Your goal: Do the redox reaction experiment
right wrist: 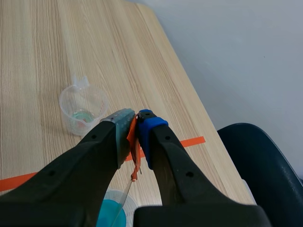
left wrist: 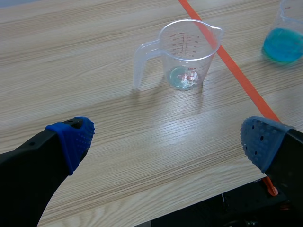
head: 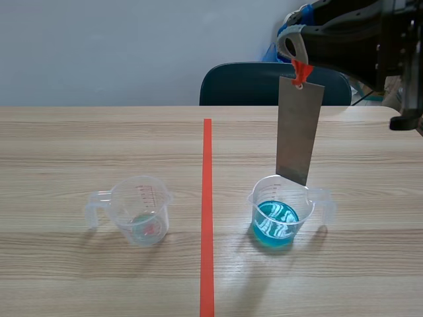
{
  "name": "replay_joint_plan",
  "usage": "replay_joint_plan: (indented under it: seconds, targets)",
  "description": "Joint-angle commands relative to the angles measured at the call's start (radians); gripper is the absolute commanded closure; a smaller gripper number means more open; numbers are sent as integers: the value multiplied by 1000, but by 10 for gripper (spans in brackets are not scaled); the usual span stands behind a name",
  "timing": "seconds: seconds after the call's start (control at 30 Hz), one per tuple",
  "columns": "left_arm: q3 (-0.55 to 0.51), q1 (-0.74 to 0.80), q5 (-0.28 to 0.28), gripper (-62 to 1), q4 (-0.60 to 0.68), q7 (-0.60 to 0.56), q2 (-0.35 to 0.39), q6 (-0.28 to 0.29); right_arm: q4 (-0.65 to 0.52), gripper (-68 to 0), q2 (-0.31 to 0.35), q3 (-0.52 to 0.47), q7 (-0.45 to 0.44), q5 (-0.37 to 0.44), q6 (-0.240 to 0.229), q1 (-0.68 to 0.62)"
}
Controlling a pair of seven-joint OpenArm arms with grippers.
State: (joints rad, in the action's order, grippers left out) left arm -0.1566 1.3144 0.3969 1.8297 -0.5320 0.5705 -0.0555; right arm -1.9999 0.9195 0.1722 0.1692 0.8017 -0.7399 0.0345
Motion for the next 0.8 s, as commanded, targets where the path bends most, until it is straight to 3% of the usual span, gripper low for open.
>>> replay_joint_plan:
  seconds: [0.0, 0.77]
  targets:
    - [-3, 2, 3, -623, 17, -14, -5, -2, 0, -6, 0, -1, -11, 14, -6, 7]
    - [-3, 2, 3, -623, 17, -14, -5, -2, 0, -6, 0, -1, -11, 14, -6, 7]
